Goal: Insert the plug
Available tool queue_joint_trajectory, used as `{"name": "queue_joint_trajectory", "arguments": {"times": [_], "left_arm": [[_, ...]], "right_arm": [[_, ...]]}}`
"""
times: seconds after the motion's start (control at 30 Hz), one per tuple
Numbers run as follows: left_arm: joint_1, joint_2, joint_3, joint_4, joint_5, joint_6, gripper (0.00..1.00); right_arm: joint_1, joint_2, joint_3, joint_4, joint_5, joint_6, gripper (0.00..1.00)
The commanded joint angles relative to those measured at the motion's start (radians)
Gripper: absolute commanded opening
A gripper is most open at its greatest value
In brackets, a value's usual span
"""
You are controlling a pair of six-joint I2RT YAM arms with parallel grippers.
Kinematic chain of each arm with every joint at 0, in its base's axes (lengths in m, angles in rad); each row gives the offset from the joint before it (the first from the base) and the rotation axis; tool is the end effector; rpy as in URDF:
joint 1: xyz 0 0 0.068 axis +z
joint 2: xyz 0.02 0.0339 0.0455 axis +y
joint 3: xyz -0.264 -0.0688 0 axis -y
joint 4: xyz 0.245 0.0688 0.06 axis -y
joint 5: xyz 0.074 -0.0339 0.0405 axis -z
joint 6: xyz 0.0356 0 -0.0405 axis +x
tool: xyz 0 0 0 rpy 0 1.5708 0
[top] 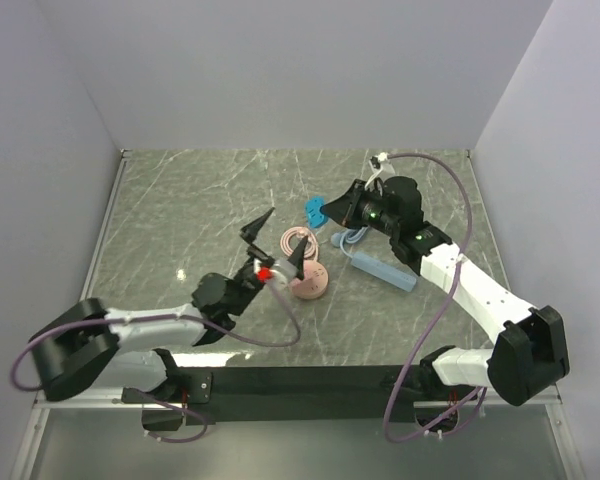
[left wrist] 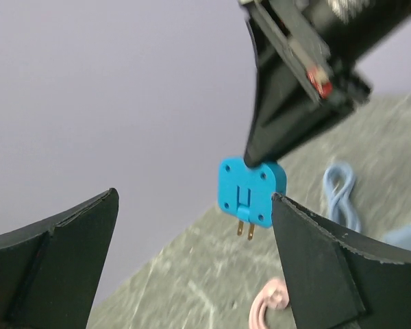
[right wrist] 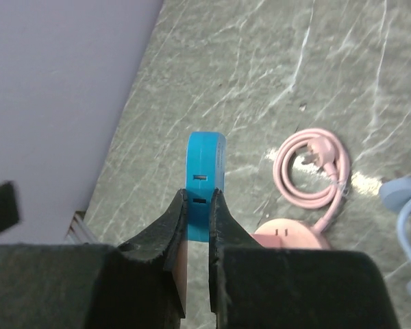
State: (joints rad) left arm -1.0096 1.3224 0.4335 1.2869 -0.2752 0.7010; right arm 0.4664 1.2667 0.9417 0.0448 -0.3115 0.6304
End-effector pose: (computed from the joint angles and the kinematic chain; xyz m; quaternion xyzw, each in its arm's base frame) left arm 0.1444 -0.2115 0.2590 0.3388 0.4458 -0.0518 0.8269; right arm 0.2594 0.1428 0.3142 -0.0283 0.7942 0.4155 0.4424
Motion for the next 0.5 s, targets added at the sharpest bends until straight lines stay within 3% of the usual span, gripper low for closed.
{"name": "queue_joint_trajectory", "arguments": {"times": [0.0, 0.33, 0.47], "left_arm": [[0.060, -0.141, -0.033, -0.096, 0.200, -0.193, 0.99], [0.181, -0.255, 0.030, -0.526, 0.349, -0.584, 0.99], [0.250, -0.282, -0.022, -0.531, 0.525, -0.679, 0.99]], "right_arm": [[-0.020, -0.004, 0.062, 0.034, -0.049, -0.087, 0.00], [-0.020, -0.104, 0.013, -0.086, -0.022, -0.221, 0.00], [-0.008, -0.164, -0.014, -0.187, 0.047, -0.251, 0.00]]}}
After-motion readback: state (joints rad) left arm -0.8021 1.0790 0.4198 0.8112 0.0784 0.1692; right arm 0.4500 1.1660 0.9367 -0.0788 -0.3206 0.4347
